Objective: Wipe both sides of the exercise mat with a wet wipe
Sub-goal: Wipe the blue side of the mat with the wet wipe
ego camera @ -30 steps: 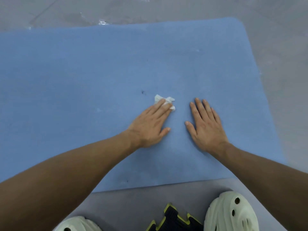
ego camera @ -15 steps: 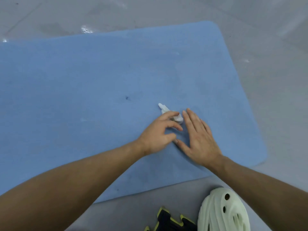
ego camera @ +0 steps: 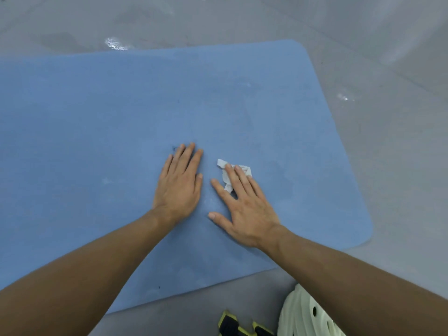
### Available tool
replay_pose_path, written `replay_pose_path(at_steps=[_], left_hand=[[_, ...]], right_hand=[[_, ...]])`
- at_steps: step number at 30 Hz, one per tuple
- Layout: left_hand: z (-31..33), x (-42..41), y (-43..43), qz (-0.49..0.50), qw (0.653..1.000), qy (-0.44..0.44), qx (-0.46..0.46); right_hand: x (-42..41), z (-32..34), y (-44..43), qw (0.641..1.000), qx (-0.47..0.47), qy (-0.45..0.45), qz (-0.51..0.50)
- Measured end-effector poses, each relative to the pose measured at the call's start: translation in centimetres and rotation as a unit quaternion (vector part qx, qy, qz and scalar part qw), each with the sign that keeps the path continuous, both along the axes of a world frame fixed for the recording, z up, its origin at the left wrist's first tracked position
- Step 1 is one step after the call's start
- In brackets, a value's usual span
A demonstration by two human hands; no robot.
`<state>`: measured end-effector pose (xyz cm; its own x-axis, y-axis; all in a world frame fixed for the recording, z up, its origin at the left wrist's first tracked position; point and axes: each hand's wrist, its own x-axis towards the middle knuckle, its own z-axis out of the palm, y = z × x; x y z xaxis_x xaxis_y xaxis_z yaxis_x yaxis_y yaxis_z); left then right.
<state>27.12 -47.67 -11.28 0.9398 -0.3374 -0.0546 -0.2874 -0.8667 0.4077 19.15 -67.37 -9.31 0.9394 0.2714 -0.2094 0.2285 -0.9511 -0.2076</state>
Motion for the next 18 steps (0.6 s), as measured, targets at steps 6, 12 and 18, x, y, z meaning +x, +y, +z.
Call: replay_pose_path(at_steps=[6, 12, 18], left_hand=[[0.0, 0.0, -0.8, -0.01, 0.997, -0.029, 0.069], [-0.2, 0.4, -1.0, -0.06, 0.992, -0.054, 0.098], [0.1, -0.3, -4.2, -0.114, 0.989, -0.042, 0.081]], right_hand=[[1.1, -0.4, -3.9, 0.994, -0.059, -0.031, -0.092], [1.7, 0.8, -11.8, 0.953, -0.071, 0.001, -0.294], [1.3, 0.6, -11.1, 0.934, -0.035, 0.062, -0.351]])
